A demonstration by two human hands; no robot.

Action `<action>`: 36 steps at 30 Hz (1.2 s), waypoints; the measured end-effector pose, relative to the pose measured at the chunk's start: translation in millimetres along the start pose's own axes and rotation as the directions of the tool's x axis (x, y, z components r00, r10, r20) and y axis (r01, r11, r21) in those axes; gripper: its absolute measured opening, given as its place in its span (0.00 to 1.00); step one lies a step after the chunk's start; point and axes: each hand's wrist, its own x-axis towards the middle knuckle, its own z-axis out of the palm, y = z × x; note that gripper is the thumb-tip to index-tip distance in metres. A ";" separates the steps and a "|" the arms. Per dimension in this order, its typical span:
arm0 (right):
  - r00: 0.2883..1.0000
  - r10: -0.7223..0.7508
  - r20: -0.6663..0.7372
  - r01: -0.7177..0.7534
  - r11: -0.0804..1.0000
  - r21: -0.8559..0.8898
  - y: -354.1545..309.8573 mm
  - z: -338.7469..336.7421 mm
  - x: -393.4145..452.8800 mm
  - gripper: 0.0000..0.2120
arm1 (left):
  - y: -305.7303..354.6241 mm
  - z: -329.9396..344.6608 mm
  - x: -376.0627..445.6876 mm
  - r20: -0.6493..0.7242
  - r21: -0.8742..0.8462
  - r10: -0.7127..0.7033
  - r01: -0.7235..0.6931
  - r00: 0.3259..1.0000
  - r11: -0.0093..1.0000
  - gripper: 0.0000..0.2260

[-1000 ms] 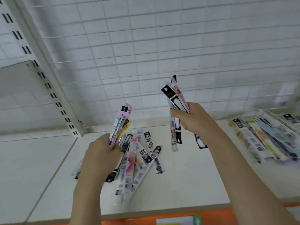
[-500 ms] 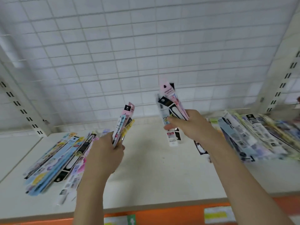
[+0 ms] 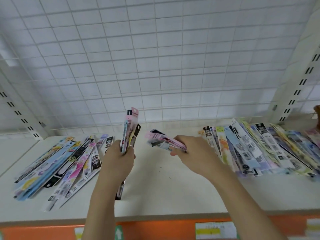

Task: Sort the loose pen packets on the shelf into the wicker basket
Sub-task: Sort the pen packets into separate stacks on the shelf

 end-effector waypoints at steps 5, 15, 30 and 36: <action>0.999 -0.037 0.003 0.037 0.999 -0.021 5.2 2.8 1.3 0.07 | -1.7 -4.9 -8.1 0.008 0.043 -0.037 0.037 0.999 0.998 0.17; 0.979 -0.199 -0.036 0.197 0.978 -0.066 -3.2 14.9 -1.8 0.06 | -3.9 -17.0 -14.0 0.031 -0.041 -0.093 0.094 0.995 0.995 0.10; 0.930 -0.343 -0.134 0.320 0.932 -0.169 2.8 27.3 -9.7 0.19 | 3.5 -8.6 -13.0 0.320 -0.172 -0.085 0.147 0.944 0.974 0.10; 0.978 -0.136 -0.158 0.148 0.987 0.066 5.3 10.6 -2.9 0.12 | -7.7 -18.1 -5.3 0.237 -0.137 -0.109 0.145 0.965 0.980 0.11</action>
